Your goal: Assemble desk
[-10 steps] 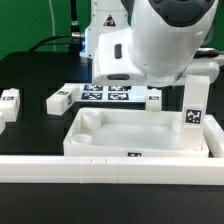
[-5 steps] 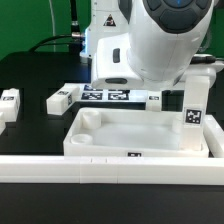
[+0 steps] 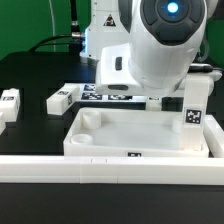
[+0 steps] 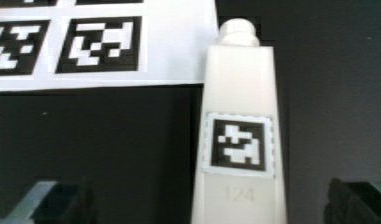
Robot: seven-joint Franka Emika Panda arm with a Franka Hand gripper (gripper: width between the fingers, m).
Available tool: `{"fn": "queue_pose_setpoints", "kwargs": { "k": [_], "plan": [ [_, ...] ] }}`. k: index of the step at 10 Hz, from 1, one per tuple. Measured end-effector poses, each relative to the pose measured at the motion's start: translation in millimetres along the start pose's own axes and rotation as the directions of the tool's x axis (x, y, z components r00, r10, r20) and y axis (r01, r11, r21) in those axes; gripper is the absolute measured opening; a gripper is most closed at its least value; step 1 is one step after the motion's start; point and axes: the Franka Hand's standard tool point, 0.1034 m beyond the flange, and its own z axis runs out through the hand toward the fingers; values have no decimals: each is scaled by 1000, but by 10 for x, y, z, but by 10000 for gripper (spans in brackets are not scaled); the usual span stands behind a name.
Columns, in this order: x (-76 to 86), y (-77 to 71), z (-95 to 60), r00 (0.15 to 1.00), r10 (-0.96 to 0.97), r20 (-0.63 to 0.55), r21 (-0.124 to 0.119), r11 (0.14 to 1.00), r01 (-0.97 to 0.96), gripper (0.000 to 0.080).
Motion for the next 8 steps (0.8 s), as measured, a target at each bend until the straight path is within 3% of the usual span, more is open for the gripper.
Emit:
{"fn": "queue_pose_setpoints", "kwargs": {
  "k": [6,8],
  "plan": [
    [22,-37,36,1000,-15,-3,-2,1000,15,649],
    [15,-38,91,998,-14,65,-9,1000,15,649]
  ]
}}
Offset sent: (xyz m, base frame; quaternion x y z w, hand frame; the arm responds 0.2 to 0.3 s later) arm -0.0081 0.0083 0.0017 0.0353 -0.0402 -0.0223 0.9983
